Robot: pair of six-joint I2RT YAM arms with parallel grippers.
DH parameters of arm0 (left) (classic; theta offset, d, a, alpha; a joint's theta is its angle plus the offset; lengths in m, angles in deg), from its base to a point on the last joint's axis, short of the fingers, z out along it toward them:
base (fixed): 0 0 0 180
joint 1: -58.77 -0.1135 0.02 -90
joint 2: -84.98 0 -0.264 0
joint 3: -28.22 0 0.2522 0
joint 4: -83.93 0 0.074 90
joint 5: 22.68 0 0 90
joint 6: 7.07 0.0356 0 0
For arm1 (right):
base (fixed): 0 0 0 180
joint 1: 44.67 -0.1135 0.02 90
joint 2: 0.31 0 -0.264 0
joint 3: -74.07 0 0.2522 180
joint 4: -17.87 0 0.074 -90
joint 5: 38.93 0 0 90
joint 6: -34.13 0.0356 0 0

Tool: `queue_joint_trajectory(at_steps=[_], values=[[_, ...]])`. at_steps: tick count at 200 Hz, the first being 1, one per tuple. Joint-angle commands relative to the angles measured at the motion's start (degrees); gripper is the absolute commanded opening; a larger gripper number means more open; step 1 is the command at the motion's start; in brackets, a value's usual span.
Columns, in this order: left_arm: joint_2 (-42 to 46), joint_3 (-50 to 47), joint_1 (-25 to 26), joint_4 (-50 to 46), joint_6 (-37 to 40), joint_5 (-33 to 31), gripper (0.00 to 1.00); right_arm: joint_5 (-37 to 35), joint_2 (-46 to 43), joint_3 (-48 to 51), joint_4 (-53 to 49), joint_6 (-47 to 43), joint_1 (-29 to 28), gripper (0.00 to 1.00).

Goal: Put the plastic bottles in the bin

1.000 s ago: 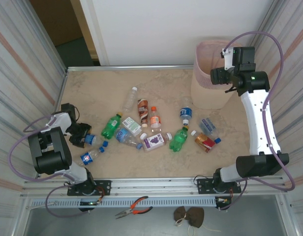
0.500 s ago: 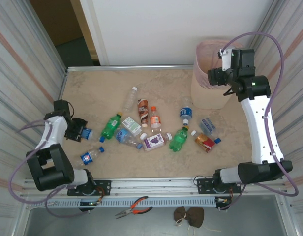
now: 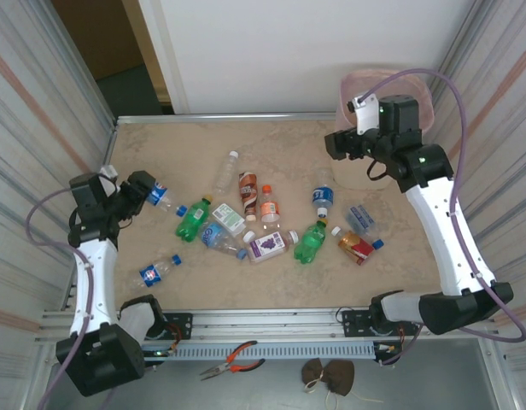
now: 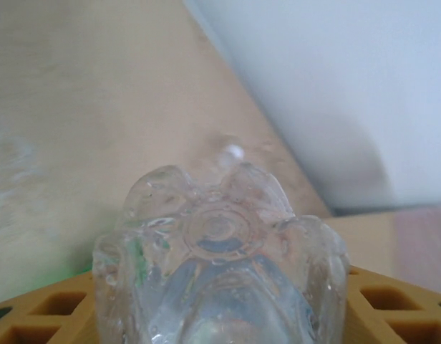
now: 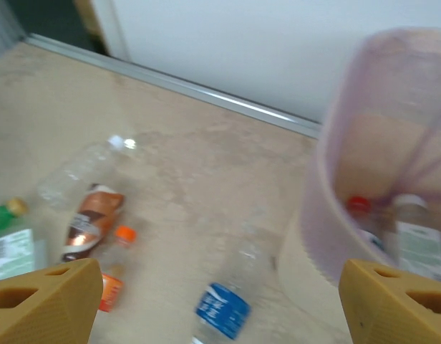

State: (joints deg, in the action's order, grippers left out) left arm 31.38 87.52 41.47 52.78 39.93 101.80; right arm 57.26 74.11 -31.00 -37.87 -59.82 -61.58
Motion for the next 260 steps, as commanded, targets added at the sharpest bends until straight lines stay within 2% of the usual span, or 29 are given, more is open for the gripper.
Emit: queue_joint_trajectory(at_steps=[1,21,43,73,114,149,181,230,260], values=[[2.27,-1.11,-0.36,15.07,2.39,12.95,0.60,9.12,-2.41,2.67,7.22,4.05,-2.06,0.85],[3.32,-1.01,0.27,23.62,1.61,18.31,0.60,15.37,-3.28,5.91,13.20,8.12,-3.09,0.85],[4.22,1.78,3.05,26.26,4.85,20.58,0.60,20.49,-3.56,8.73,18.89,11.33,-4.85,0.84],[4.57,6.86,10.99,24.35,12.93,20.61,0.57,28.45,-2.87,10.93,25.88,14.89,-7.29,0.85],[3.32,12.34,20.97,24.55,18.39,20.87,0.55,36.61,-1.83,11.88,32.66,17.56,-11.52,0.86],[0.61,17.09,29.81,24.51,23.14,21.11,0.55,40.98,-1.38,11.51,36.59,17.10,-15.83,0.90],[-2.04,21.30,35.73,24.53,25.86,22.14,0.55,43.26,-0.72,10.27,36.34,13.23,-19.95,0.94],[-5.40,26.07,42.30,23.26,29.46,25.92,0.55,43.88,0.60,7.43,33.28,8.76,-24.58,0.94],[-6.60,27.98,45.46,20.99,32.23,26.86,0.55,46.12,2.03,5.68,32.67,9.14,-26.11,0.89]])
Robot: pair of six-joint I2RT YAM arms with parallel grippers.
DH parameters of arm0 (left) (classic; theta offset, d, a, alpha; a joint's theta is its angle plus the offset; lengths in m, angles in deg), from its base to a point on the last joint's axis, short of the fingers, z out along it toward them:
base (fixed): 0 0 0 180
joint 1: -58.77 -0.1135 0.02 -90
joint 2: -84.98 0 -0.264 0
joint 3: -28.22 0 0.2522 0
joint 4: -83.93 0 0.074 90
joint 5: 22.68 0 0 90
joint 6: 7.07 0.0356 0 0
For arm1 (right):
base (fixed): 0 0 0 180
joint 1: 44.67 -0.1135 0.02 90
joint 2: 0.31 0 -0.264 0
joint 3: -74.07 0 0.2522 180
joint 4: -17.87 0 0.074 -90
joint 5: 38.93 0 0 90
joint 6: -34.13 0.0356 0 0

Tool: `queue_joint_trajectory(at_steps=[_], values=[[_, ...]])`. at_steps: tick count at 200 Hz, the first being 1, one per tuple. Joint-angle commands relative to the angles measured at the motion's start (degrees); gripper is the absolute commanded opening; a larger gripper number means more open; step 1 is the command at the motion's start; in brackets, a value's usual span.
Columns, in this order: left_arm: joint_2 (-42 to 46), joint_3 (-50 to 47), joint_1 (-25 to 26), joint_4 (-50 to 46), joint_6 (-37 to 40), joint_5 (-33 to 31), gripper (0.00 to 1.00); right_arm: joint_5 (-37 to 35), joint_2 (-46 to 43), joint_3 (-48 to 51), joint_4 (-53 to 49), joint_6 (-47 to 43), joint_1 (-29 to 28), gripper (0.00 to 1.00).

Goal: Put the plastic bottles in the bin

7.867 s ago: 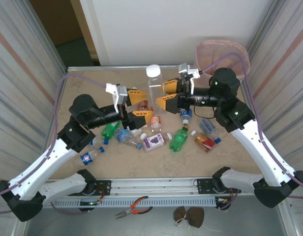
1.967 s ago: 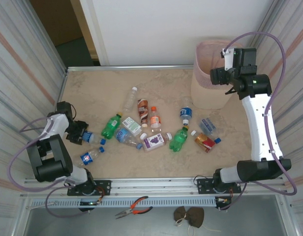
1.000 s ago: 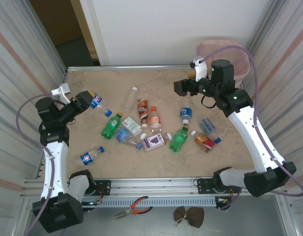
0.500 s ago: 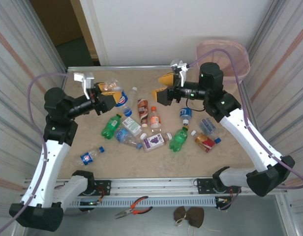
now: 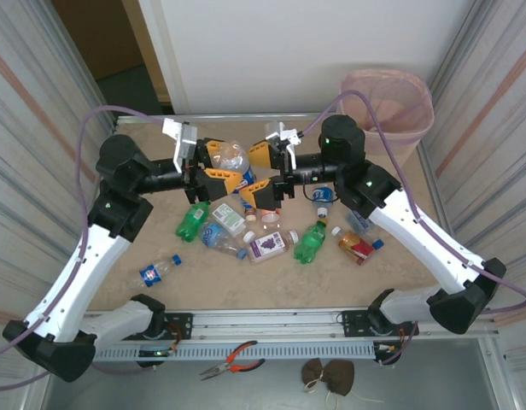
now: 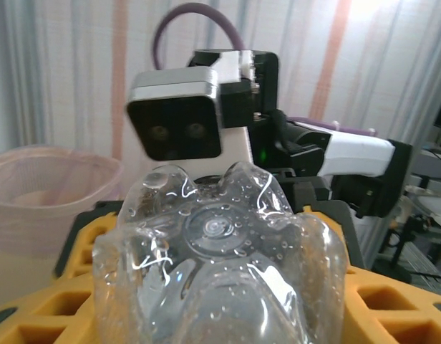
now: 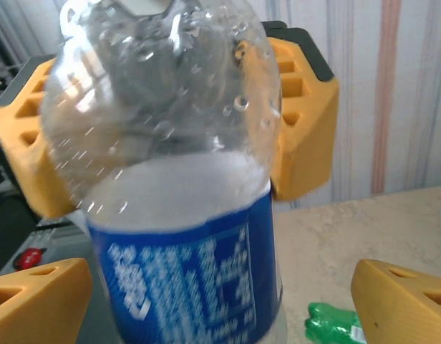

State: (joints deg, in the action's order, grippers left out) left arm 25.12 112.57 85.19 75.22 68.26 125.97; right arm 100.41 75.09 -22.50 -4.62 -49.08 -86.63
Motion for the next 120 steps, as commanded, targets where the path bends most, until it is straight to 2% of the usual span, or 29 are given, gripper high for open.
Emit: queue_joint_trajectory(at_steps=[1,58,120], values=[[-0.39,3.00,1.82,-1.54,4.02,2.69,0.55,3.05,1.06,-2.86,-0.62,-1.64,-1.09,0.89],[-1.23,4.03,2.93,-3.26,5.44,3.16,0.55,3.70,0.39,-2.53,-1.70,-2.34,-2.54,0.72],[-1.09,4.13,2.91,-4.27,6.05,1.39,0.61,3.28,-0.31,-2.60,-2.61,-3.28,-2.65,0.61]])
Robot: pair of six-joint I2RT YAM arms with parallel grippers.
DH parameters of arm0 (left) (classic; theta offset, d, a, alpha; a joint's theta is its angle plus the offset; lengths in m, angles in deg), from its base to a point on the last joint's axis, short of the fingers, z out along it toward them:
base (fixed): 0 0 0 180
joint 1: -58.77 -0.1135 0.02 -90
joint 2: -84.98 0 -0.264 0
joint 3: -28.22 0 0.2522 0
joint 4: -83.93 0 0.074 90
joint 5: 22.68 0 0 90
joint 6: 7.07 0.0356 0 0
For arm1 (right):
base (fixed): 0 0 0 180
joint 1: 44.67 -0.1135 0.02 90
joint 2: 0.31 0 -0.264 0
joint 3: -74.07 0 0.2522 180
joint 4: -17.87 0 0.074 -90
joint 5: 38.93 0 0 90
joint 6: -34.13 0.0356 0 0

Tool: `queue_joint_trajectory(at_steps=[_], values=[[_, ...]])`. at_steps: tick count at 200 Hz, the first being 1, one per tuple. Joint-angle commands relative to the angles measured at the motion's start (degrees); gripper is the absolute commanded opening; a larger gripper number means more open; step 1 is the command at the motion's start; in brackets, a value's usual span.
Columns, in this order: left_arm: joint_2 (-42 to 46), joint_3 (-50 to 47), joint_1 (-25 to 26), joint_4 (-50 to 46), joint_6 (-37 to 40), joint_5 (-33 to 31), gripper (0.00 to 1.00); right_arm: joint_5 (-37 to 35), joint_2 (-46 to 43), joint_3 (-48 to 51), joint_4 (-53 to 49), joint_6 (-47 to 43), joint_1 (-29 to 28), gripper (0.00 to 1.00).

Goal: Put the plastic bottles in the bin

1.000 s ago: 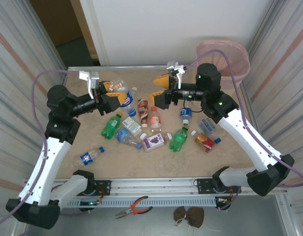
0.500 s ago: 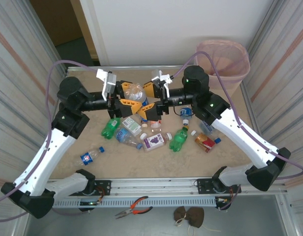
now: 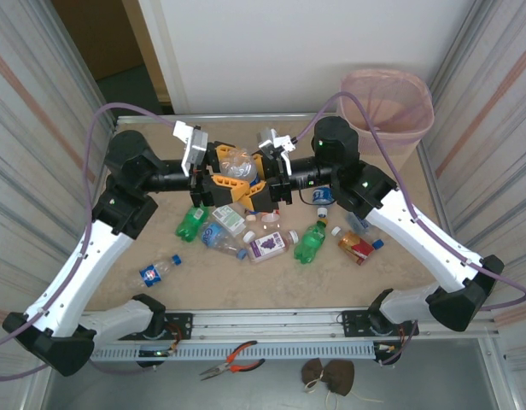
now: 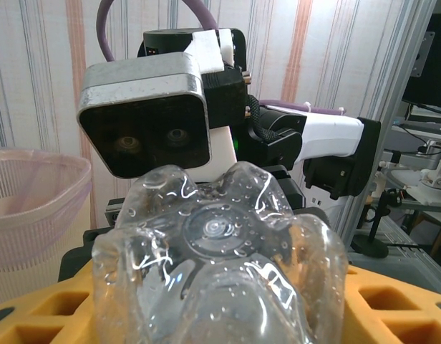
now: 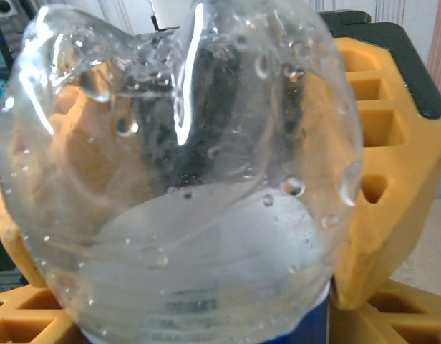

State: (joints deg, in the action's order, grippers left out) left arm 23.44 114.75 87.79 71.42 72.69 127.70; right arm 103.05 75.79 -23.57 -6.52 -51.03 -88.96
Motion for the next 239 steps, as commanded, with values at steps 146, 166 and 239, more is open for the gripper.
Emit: queue_joint_trajectory(at_steps=[146,166,239], values=[[11.03,-3.79,0.21,-5.27,6.88,-19.68,0.84,-6.63,-3.43,-1.74,-4.53,-1.91,3.99,0.57],[11.93,-4.57,0.25,-6.83,6.90,-21.81,0.84,-9.06,-4.11,-1.71,-5.31,-0.81,7.23,0.58],[13.37,-7.64,0.23,-7.00,5.50,-24.16,0.84,-17.87,-1.79,-6.66,-12.66,5.52,26.36,0.56]])
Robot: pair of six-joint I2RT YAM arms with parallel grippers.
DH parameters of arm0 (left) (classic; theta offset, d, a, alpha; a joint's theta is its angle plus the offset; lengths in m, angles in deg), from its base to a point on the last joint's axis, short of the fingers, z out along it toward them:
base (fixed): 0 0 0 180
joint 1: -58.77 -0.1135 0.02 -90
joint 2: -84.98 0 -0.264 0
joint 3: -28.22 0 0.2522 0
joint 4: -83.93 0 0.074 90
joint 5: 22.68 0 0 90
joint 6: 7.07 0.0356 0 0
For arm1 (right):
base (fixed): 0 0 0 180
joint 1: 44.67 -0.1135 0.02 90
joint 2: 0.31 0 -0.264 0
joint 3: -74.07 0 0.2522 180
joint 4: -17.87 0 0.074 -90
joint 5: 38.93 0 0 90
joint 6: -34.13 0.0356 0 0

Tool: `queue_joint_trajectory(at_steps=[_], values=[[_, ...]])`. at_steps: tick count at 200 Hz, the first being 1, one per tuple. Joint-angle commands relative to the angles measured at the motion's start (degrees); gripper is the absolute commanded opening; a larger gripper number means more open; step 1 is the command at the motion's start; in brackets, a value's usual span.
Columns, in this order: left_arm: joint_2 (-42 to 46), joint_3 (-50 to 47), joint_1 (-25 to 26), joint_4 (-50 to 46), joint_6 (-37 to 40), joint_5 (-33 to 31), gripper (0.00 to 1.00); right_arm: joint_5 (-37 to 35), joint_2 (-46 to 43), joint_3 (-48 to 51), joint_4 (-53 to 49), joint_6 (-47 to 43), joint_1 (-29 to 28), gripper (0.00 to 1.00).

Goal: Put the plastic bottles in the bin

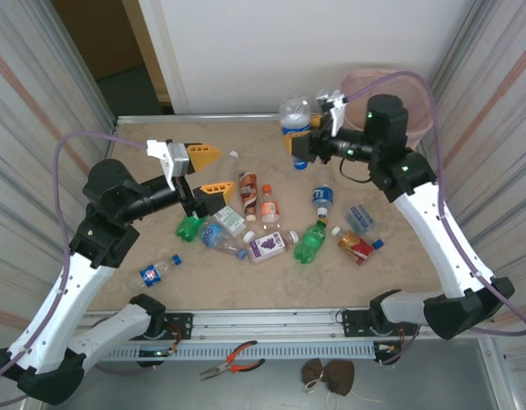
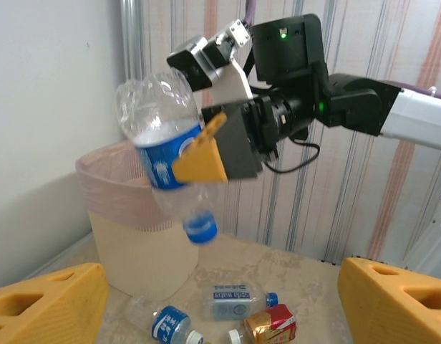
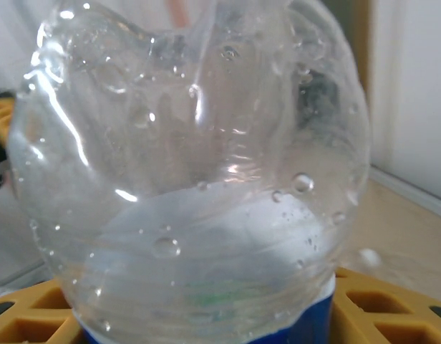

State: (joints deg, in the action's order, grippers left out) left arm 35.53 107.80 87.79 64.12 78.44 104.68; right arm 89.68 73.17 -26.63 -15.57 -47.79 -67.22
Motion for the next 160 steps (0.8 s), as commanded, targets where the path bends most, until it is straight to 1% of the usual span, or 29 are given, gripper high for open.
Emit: queue_joint_trajectory(at_steps=[1,13,33,61,84,109,114,119,131,138,160], values=[[1.29,-0.69,0.24,0.27,-0.25,-1.24,0.84,-4.63,0.90,-3.77,-3.79,2.29,4.75,0.56],[1.28,-0.70,0.25,-0.24,-0.25,-1.72,0.84,-6.09,1.95,-5.16,-4.89,2.67,8.14,0.56],[1.24,-1.00,0.25,-0.81,-0.26,-2.32,0.83,-7.73,4.34,-7.74,-6.32,3.96,13.54,0.53],[1.22,-1.42,0.21,-1.07,-0.36,-2.65,0.83,-11.58,9.11,-12.26,-8.96,4.46,19.28,0.52],[1.29,-1.94,0.23,-1.19,-0.59,-3.04,0.83,-15.69,13.86,-16.58,-11.71,6.32,22.65,0.52],[1.55,-2.63,0.26,-0.74,-1.00,-3.13,0.83,-18.46,19.21,-19.85,-12.14,16.58,25.80,0.48],[1.55,-2.85,0.25,-0.56,-1.05,-3.21,0.83,-18.42,20.40,-19.95,-12.44,19.13,26.33,0.49],[1.64,-3.04,0.21,-0.42,-1.14,-3.36,0.83,-18.01,21.63,-22.28,-12.83,21.64,26.93,0.48],[1.78,-3.29,0.23,-0.17,-1.31,-3.61,0.83,-17.28,24.26,-23.48,-12.58,26.82,28.10,0.38],[1.90,-3.38,0.25,-0.11,-1.36,-3.61,0.83,-17.34,25.45,-23.56,-12.05,29.78,28.49,0.35],[2.50,-3.76,0.21,-0.34,-1.48,-3.79,0.83,-18.83,28.82,-23.52,-9.53,40.18,28.87,0.37]])
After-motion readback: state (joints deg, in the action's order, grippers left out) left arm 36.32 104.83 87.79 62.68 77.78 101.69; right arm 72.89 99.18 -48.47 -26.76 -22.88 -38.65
